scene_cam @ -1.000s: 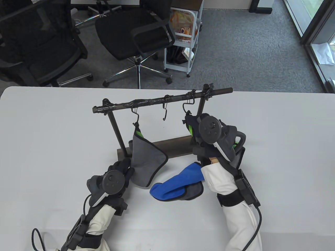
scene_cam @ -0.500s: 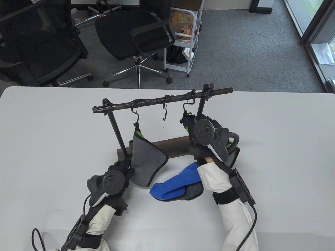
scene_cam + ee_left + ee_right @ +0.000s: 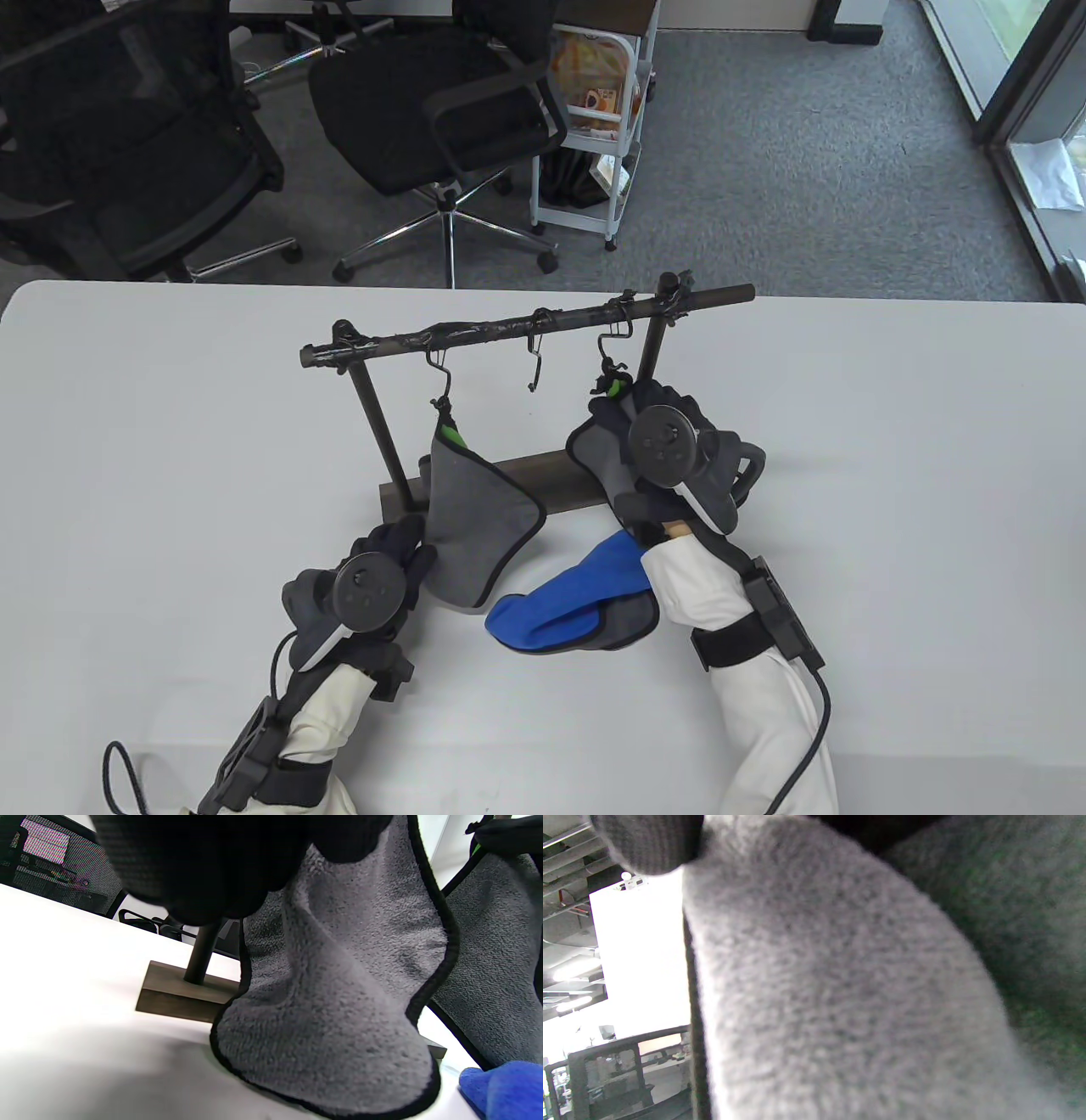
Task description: Hook hand towel onto s-hook
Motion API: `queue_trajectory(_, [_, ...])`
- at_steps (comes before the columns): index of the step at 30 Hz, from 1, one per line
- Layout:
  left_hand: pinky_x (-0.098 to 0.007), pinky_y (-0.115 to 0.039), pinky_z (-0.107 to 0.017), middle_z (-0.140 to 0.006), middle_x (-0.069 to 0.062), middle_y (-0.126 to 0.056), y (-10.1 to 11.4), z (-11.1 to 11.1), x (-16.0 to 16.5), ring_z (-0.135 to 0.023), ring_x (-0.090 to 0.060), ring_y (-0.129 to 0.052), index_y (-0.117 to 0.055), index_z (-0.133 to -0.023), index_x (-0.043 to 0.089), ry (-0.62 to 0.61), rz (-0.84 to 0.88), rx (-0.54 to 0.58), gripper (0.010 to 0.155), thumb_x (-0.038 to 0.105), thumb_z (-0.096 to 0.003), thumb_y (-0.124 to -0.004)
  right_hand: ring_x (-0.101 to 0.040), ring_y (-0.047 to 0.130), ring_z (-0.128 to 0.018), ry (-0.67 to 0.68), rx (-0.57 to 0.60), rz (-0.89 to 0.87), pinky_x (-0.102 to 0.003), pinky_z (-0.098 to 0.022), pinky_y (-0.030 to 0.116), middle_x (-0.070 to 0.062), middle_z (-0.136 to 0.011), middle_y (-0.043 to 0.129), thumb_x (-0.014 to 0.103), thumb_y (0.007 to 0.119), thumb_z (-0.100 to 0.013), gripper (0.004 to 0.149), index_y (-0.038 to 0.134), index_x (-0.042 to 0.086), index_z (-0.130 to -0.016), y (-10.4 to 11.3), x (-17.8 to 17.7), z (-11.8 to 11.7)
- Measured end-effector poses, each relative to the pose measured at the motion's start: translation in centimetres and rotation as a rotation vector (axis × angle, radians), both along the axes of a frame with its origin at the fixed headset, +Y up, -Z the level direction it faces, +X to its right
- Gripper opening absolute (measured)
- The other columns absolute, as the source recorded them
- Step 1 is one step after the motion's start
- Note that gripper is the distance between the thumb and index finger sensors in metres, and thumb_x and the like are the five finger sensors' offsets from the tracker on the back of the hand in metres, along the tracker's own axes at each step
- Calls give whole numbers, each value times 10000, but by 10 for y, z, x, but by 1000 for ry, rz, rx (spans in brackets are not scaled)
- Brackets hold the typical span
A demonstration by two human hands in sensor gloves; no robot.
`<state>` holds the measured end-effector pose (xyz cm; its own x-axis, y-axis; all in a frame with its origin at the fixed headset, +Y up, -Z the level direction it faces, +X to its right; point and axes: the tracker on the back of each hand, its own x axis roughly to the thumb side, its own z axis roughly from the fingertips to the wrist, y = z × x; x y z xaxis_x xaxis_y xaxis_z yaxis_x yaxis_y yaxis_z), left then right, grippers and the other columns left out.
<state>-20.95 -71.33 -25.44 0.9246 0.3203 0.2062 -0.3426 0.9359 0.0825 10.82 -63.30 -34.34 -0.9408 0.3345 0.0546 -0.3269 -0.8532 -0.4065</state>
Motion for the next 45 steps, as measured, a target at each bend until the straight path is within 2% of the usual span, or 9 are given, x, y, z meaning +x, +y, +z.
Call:
queue_trajectory(5, [-327, -900, -467, -917, -113, -923, 0, 0, 0, -756, -314, -981, -795, -996, 150, 4, 1, -4, 526, 405, -545, -702, -353, 901, -684, 29, -19, -4, -544, -526, 760, -171, -728, 924, 551, 682, -500, 571, 791, 113, -851, 1, 1, 4])
queue_trajectory(11, [-327, -901, -466, -915, -113, -925, 5, 2, -4, -753, -312, -984, -796, -995, 149, 21, 19, 11, 526, 405, -546, -702, -403, 860, -738, 60, 4, -25, -571, -558, 728, -219, -816, 881, 569, 667, -502, 678, 739, 64, -949, 15, 10, 17])
queue_trajectory(16, [-323, -904, -456, -907, -112, -931, 14, 6, -6, -742, -309, -990, -804, -989, 146, 35, 16, 58, 523, 404, -545, -703, -412, 851, -745, 65, 40, -68, -577, -564, 720, -228, -825, 873, 557, 660, -513, 675, 730, 58, -962, 29, 28, 31])
queue_trajectory(20, [-314, -907, -441, -889, -107, -945, 22, 10, -5, -723, -300, -1000, -817, -976, 148, 39, 24, 103, 512, 403, -547, -703, -410, 851, -745, 50, 79, -93, -575, -565, 720, -226, -824, 874, 545, 658, -521, 658, 732, 60, -959, 30, 50, 43])
queue_trajectory(26, [-275, -914, -380, -808, -76, -989, 33, 17, -1, -634, -252, -1033, -866, -919, 159, 21, 22, 162, 478, 412, -548, -703, -411, 854, -736, 16, 103, -187, -574, -561, 721, -226, -815, 877, 531, 658, -529, 639, 737, 59, -952, 10, 89, 56])
queue_trajectory(33, [-242, -913, -325, -745, -53, -1020, 38, 21, 14, -558, -211, -1051, -896, -882, 167, -41, 12, 185, 464, 425, -546, -704, -411, 859, -726, -77, 89, -174, -574, -554, 725, -228, -801, 886, 517, 662, -532, 618, 750, 60, -938, -22, 128, 62])
queue_trajectory(41, [-218, -913, -292, -730, -46, -1029, 42, 10, 55, -521, -188, -1060, -904, -874, 172, -163, 12, 153, 462, 428, -544, -708, -409, 864, -721, -145, 46, -162, -573, -550, 728, -226, -797, 888, 510, 664, -532, 613, 751, 58, -937, -48, 151, 60])
queue_trajectory(45, [-218, -914, -294, -732, -47, -1029, 45, 4, 84, -525, -190, -1061, -902, -877, 171, -221, -8, 163, 462, 427, -545, -708, -410, 865, -717, -143, 35, -169, -573, -548, 729, -226, -794, 891, 505, 663, -535, 605, 757, 59, -933, -51, 154, 61])
